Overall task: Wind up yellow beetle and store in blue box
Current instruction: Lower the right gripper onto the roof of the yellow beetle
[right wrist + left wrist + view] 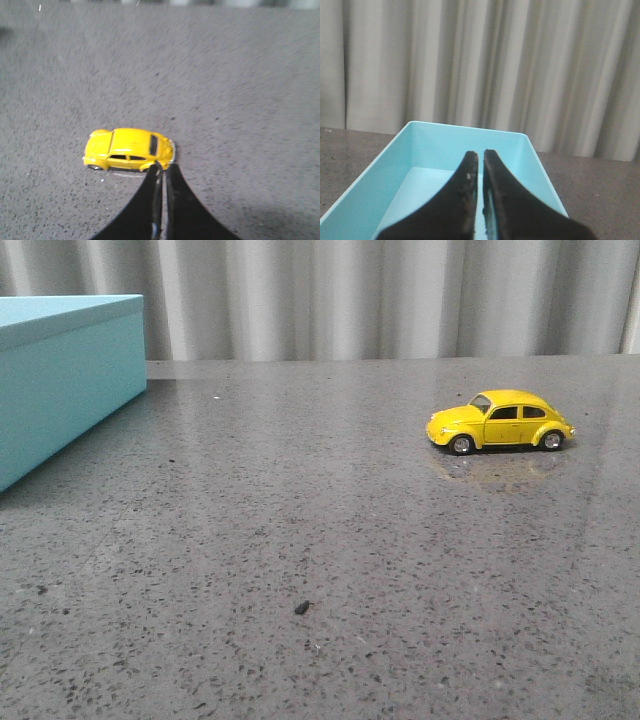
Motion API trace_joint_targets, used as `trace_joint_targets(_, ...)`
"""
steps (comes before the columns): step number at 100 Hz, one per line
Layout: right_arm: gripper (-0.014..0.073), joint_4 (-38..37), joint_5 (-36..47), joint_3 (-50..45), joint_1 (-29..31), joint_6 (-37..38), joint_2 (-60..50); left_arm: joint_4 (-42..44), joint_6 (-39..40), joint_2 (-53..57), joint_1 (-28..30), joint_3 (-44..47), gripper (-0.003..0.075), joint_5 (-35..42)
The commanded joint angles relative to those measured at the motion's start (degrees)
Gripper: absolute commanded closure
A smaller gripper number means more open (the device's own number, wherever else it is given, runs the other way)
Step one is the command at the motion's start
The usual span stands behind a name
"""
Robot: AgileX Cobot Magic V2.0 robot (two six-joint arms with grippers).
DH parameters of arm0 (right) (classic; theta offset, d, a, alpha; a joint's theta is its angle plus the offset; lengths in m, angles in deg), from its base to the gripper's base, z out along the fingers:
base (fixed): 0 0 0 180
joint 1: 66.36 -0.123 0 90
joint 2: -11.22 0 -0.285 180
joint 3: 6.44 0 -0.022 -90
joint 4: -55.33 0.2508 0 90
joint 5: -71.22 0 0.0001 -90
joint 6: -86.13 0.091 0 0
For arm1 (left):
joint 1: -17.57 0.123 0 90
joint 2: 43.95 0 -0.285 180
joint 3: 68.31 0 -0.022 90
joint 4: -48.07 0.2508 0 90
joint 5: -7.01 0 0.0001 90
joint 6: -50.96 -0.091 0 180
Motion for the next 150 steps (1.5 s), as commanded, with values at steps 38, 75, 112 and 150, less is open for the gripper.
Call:
trace_joint_targets(38, 0.0654, -0.41, -21.34, 27.83, -3.41, 0.51, 26.95, -0.49, 0.30, -1.00, 0.17, -2.21, 0.0741, 4.43)
trace_joint_targets(75, 0.0654, -0.30, -27.64, 37.50, -3.41, 0.51, 37.14, -0.49, 0.30, -1.00, 0.17, -2.21, 0.0741, 4.43)
trace_joint_targets(112, 0.0654, 1.81, -29.70, 39.27, -4.41, 0.07, 40.11, -0.45, 0.30, -1.09, 0.17, -2.21, 0.0741, 4.43)
trace_joint_targets(150, 0.0654, 1.81, -29.80, 39.27, -5.64, 0.07, 42.46, -0.45, 0.30, -1.09, 0.17, -2.21, 0.0741, 4.43)
